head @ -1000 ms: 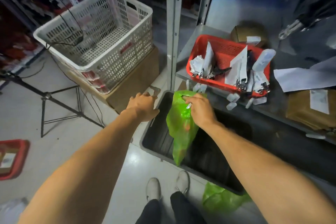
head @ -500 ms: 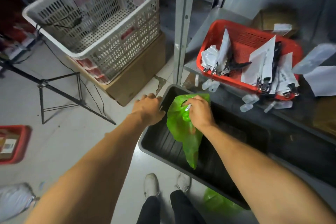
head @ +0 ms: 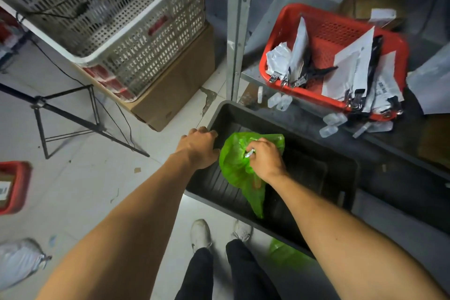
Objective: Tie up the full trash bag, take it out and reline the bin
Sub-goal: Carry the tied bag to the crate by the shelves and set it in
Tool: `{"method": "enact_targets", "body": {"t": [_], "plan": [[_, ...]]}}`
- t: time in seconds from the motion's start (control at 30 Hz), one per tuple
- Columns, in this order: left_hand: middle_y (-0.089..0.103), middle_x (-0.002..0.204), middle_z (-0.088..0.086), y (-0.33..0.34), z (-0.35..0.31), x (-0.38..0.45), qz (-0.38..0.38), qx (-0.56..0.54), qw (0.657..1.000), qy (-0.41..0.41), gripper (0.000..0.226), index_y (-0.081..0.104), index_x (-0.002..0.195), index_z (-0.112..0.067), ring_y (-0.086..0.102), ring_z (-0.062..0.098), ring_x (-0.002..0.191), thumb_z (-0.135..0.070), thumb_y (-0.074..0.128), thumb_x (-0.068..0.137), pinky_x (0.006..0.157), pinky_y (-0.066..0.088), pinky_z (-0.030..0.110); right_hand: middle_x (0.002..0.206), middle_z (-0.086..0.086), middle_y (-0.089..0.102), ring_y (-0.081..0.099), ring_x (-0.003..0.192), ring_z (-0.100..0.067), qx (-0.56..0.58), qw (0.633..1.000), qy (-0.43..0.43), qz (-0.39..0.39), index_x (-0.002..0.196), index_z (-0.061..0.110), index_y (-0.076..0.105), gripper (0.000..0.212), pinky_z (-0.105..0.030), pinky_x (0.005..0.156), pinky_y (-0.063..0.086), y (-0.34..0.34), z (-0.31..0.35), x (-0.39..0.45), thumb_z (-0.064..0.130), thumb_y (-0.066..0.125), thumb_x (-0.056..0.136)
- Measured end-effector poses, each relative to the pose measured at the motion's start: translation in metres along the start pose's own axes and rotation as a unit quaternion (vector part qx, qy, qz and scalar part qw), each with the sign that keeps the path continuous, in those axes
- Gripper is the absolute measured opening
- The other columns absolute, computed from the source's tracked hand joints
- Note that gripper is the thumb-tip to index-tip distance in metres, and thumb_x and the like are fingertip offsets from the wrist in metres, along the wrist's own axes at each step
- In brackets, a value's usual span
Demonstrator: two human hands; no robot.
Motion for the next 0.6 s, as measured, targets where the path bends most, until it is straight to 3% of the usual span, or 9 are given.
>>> {"method": "enact_targets", "body": {"t": [0.27,0.5,0.6], "plan": [[0.051,0.138,0.009,0.001,-0.011,-0.006,0.007,-0.007,1.000,0.015,0.057,0.044,0.144,-0.022,0.047,0.033,0.127,-0.042,0.054,0.092,0.103,0.043,0.044,0.103,-0.008,0.063,0.064,0.096,-0.031,-0.008,1.000,0.002,0.019,0.094,0.016,0.073,0.024,-0.035,0.084,0.052,0.007,-0.003,-0.017,-0.001,0.061,0.082],[0.055,0.132,0.008,-0.001,-0.015,-0.004,0.001,-0.001,1.000,0.024,0.053,0.047,0.140,-0.023,0.051,0.032,0.121,-0.041,0.054,0.091,0.098,0.047,0.046,0.101,-0.007,0.065,0.064,0.091,-0.028,0.033,0.999,-0.018,-0.039,0.091,0.014,0.073,0.025,-0.031,0.084,0.051,-0.015,0.014,-0.009,-0.005,0.061,0.080],[0.055,0.132,0.008,-0.001,-0.017,-0.004,-0.004,0.000,1.000,0.028,0.053,0.047,0.141,-0.023,0.052,0.031,0.120,-0.041,0.055,0.091,0.097,0.047,0.044,0.103,-0.005,0.067,0.064,0.096,-0.028,0.026,1.000,-0.015,-0.010,0.090,0.018,0.074,0.023,-0.034,0.084,0.052,-0.008,0.014,-0.008,0.000,0.063,0.081]]}}
Point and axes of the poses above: each hand's wrist, its own x-axis towards the middle knuckle, its own y-axis out of the palm, z = x × y, the point moved 10 cm from there along x, towards the middle knuckle
